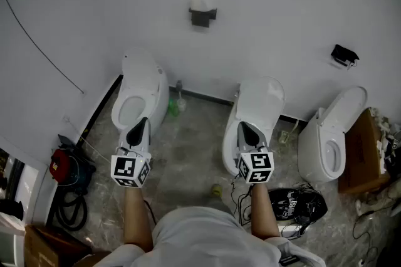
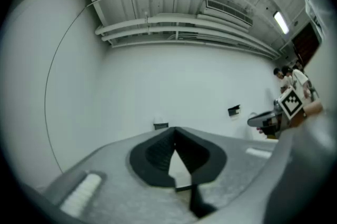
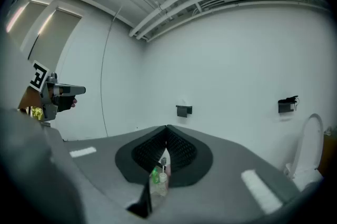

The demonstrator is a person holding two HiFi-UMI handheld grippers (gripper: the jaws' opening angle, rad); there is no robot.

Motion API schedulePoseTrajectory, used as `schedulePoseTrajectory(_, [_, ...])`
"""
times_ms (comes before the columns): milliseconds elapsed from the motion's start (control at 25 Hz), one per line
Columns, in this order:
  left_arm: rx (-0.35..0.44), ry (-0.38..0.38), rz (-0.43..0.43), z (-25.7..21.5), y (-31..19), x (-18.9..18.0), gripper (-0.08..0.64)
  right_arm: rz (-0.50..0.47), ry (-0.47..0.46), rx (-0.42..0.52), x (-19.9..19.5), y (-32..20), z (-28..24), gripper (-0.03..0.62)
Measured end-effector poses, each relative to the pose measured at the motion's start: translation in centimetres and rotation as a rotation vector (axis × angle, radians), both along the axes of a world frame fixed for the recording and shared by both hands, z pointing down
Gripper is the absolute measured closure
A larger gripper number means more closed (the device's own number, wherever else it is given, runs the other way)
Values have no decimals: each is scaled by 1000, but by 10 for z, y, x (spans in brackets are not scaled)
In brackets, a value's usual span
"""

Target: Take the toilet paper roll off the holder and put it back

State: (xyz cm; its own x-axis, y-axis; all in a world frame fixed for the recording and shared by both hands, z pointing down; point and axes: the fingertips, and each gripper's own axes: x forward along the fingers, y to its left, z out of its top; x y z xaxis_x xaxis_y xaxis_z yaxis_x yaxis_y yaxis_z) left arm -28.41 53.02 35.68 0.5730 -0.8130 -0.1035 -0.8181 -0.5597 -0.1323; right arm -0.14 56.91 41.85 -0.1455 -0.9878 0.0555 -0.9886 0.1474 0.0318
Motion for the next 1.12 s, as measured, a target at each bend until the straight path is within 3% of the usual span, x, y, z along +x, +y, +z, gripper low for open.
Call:
schedulePoseTrajectory(560, [4,-3,5,0,7,-2,560,35,-28,38,1,6,-6,592])
schedulePoseTrajectory(1120, [-8,11,5,8,12,-15,560,-8,-7,19,-20,17,9,592])
